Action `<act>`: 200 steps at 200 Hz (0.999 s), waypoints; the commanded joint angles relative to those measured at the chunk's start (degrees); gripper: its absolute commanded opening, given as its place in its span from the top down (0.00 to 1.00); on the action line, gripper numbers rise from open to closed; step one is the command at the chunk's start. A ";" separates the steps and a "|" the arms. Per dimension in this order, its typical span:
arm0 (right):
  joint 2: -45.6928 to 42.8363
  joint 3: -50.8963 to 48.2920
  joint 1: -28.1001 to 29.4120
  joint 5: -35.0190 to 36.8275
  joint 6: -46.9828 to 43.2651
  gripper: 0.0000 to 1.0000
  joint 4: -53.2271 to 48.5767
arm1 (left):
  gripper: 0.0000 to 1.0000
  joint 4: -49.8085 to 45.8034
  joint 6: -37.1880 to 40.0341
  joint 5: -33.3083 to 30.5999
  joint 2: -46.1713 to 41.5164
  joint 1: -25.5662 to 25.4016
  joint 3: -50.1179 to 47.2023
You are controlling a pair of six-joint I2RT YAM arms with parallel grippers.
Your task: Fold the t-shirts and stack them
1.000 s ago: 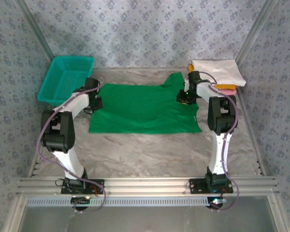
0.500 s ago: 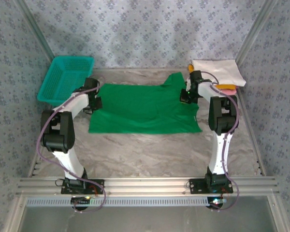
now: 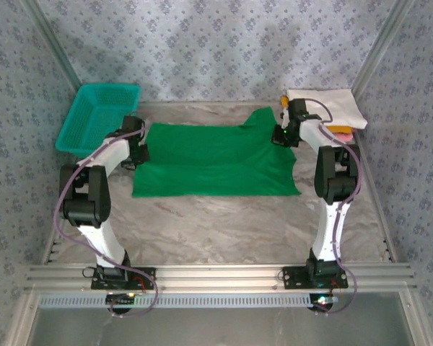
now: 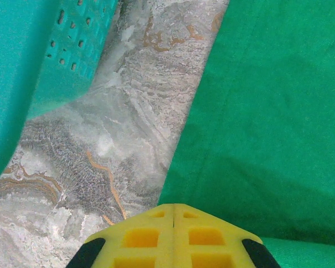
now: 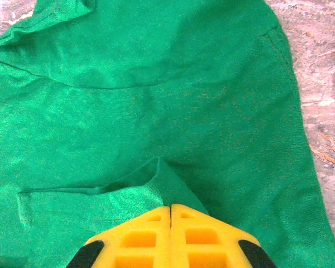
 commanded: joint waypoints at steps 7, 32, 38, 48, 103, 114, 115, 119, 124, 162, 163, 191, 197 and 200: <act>0.58 0.60 0.10 1.08 1.40 1.00 0.86 | 1.00 -0.10 0.54 -0.31 2.03 0.44 1.88; 1.46 2.62 -0.07 1.10 1.67 1.00 -0.12 | 0.64 -1.63 0.77 -2.51 2.74 0.43 3.05; 1.42 3.19 -0.07 1.19 1.66 0.88 -0.41 | 0.57 -1.99 1.01 -2.59 2.51 0.47 3.39; 0.71 3.51 0.08 1.91 1.80 0.69 -0.68 | 0.46 -2.24 1.13 -3.65 1.36 0.20 3.61; -13.59 -1.01 3.27 3.73 4.42 0.52 -6.12 | 0.33 -7.08 -2.02 -3.25 -9.82 -3.55 3.75; -19.59 -9.01 4.64 1.13 7.04 0.71 -1.68 | 0.40 -6.80 -3.13 -0.68 -11.72 -5.00 1.59; -20.18 -9.90 4.79 0.71 7.56 0.74 -1.27 | 0.41 -6.72 -3.32 -0.26 -11.93 -5.15 1.30; -22.43 -13.31 5.24 -1.32 9.18 0.82 1.84 | 0.44 -6.18 -3.89 1.10 -12.56 -5.72 0.23; -24.67 -18.00 5.88 -4.24 11.71 0.92 5.61 | 0.50 -5.21 -4.36 3.02 -13.27 -6.44 -1.47; -29.11 -38.96 10.84 -14.57 24.58 1.00 21.31 | 0.90 4.09 -9.04 11.93 -12.16 -7.44 -14.39; -28.90 -39.02 10.97 -14.48 24.55 1.00 21.30 | 0.91 4.13 -9.09 12.12 -11.84 -7.42 -14.47; -22.70 -39.71 12.84 -12.10 22.40 1.00 21.05 | 0.98 5.61 -9.44 13.97 -5.52 -6.90 -15.55; -21.80 -39.77 12.93 -10.70 22.34 1.00 21.09 | 0.98 6.16 -9.49 13.80 -4.85 -6.88 -15.82; -21.34 -39.78 12.87 -10.35 22.37 1.00 21.13 | 0.98 6.45 -9.58 13.65 -4.58 -6.85 -16.04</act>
